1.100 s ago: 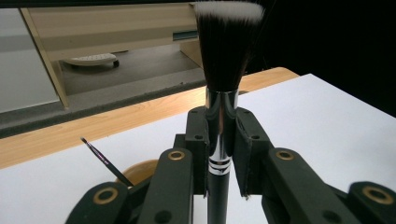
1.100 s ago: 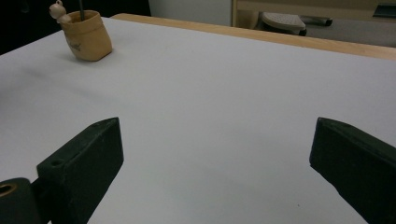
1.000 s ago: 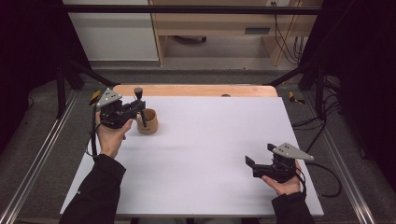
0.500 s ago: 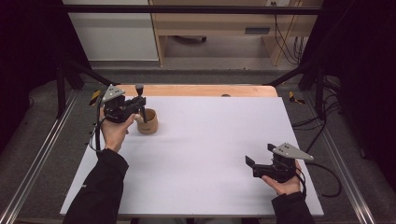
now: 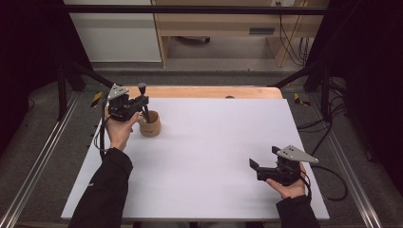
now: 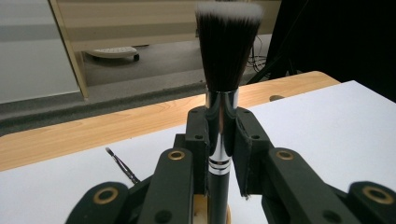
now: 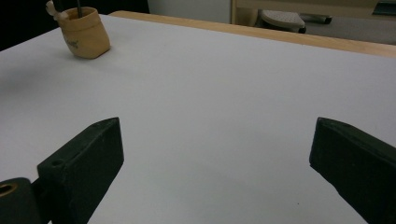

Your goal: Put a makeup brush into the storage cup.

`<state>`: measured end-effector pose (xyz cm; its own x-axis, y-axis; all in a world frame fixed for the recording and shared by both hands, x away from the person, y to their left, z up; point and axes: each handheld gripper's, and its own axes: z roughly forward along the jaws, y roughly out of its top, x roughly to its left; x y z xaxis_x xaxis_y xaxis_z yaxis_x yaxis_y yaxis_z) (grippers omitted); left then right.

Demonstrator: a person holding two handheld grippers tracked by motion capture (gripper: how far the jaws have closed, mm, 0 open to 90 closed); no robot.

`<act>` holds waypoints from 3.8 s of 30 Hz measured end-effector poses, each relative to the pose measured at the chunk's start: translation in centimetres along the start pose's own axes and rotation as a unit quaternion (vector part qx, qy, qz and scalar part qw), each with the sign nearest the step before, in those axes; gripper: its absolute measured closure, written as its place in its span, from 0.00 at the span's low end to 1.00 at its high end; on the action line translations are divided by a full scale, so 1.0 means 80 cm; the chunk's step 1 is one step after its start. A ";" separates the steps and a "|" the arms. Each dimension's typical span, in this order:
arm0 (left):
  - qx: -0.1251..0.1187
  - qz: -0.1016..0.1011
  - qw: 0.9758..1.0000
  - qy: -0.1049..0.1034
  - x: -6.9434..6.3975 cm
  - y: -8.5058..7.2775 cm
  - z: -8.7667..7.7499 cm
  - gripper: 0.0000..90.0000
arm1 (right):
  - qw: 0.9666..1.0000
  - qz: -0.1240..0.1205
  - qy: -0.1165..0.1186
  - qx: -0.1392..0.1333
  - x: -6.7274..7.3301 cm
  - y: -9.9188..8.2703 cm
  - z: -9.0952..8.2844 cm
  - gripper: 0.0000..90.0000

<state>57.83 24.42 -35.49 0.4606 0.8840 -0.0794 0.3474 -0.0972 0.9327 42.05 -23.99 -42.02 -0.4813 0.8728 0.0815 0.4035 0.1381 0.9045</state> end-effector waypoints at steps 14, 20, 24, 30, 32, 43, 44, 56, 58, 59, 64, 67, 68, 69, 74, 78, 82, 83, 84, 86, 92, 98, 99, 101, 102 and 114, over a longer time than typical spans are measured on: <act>0.000 0.002 1.000 0.011 0.002 -0.008 0.017 0.86 | 1.000 -0.001 0.001 0.002 0.001 -0.001 0.001 0.04; 0.002 0.004 1.000 0.015 0.002 -0.012 0.020 0.86 | 1.000 -0.001 0.001 0.002 0.001 0.000 0.001 0.04; 0.006 0.003 1.000 0.019 0.004 -0.018 0.023 0.86 | 1.000 -0.002 0.000 0.002 0.002 -0.001 0.001 0.04; 0.009 -0.005 1.000 0.020 0.008 -0.028 0.025 0.86 | 1.000 -0.003 0.000 0.002 0.002 -0.001 0.002 0.04; 0.011 -0.005 1.000 0.019 0.009 -0.031 0.026 0.86 | 1.000 -0.004 0.000 0.002 0.002 -0.001 0.003 0.04; 0.015 -0.004 1.000 0.016 0.007 -0.043 0.027 0.86 | 1.000 -0.005 0.001 0.005 0.003 -0.001 0.003 0.04; 0.016 -0.003 1.000 0.016 0.007 -0.044 0.028 0.86 | 1.000 -0.006 0.001 0.005 0.003 -0.001 0.003 0.04; 0.029 0.008 0.999 0.016 0.001 -0.056 0.032 0.86 | 1.000 -0.008 0.004 0.005 0.006 -0.001 0.005 0.05; 0.030 0.009 0.999 0.016 0.000 -0.058 0.033 0.86 | 1.000 -0.008 0.004 0.004 0.006 -0.001 0.005 0.05; 0.031 0.009 0.999 0.015 0.000 -0.058 0.033 0.86 | 1.000 -0.008 0.004 0.004 0.006 -0.001 0.005 0.05; 0.043 0.014 0.999 0.018 -0.001 -0.063 0.035 0.86 | 1.000 -0.009 0.003 0.004 0.006 -0.001 0.005 0.05; 0.045 0.012 0.999 0.019 -0.001 -0.066 0.034 0.85 | 1.000 -0.007 0.003 0.003 0.006 0.000 0.004 0.05; 0.047 0.013 0.999 0.018 -0.001 -0.066 0.034 0.85 | 1.000 -0.007 0.003 0.003 0.005 0.000 0.004 0.05; 0.048 0.016 0.999 0.019 -0.002 -0.065 0.033 0.85 | 1.000 -0.008 0.003 0.003 0.005 0.000 0.003 0.05; 0.046 0.021 0.999 0.016 -0.005 -0.064 0.030 0.82 | 1.000 -0.008 0.004 0.002 0.006 0.000 0.003 0.05; 0.040 0.019 0.999 0.009 -0.008 -0.061 0.022 0.75 | 1.000 -0.006 0.003 0.000 0.006 0.001 0.002 0.05; 0.035 0.018 0.999 0.004 -0.013 -0.062 0.011 0.64 | 1.000 -0.008 0.002 0.000 0.006 0.001 0.002 0.05; 0.034 0.018 0.999 0.003 -0.014 -0.063 0.008 0.62 | 1.000 -0.008 0.002 0.000 0.006 0.001 0.002 0.05; 0.033 0.017 0.999 0.000 -0.015 -0.064 0.005 0.60 | 1.000 -0.008 0.002 -0.001 0.006 0.001 0.002 0.05; 0.030 0.017 0.999 -0.004 -0.017 -0.065 -0.001 0.56 | 1.000 -0.008 0.002 -0.002 0.006 0.002 0.001 0.04; 0.020 0.017 0.999 -0.025 -0.025 -0.065 -0.020 0.44 | 1.000 -0.008 0.002 -0.006 0.006 0.003 0.000 0.04; 0.011 0.020 0.999 -0.038 -0.033 -0.065 -0.042 0.37 | 1.000 -0.009 0.002 -0.011 0.005 0.004 -0.004 0.04; 0.011 0.020 0.999 -0.040 -0.033 -0.066 -0.045 0.36 | 1.000 -0.009 0.003 -0.012 0.004 0.005 -0.004 0.04; 0.008 0.021 0.999 -0.042 -0.035 -0.067 -0.053 0.33 | 1.000 -0.008 0.003 -0.012 0.004 0.005 -0.005 0.04; 0.008 0.022 0.999 -0.044 -0.036 -0.067 -0.056 0.31 | 1.000 -0.006 0.003 -0.013 0.004 0.005 -0.005 0.04; 0.002 0.024 0.997 -0.069 -0.046 -0.084 -0.091 0.18 | 1.000 -0.008 0.003 -0.020 0.003 0.007 -0.009 0.04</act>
<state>47.86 25.15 -38.92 0.5842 0.8074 -0.0822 0.3255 -0.1403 0.9351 41.60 -24.01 -41.22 -0.4928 0.8674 0.0696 0.3638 0.1327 0.9220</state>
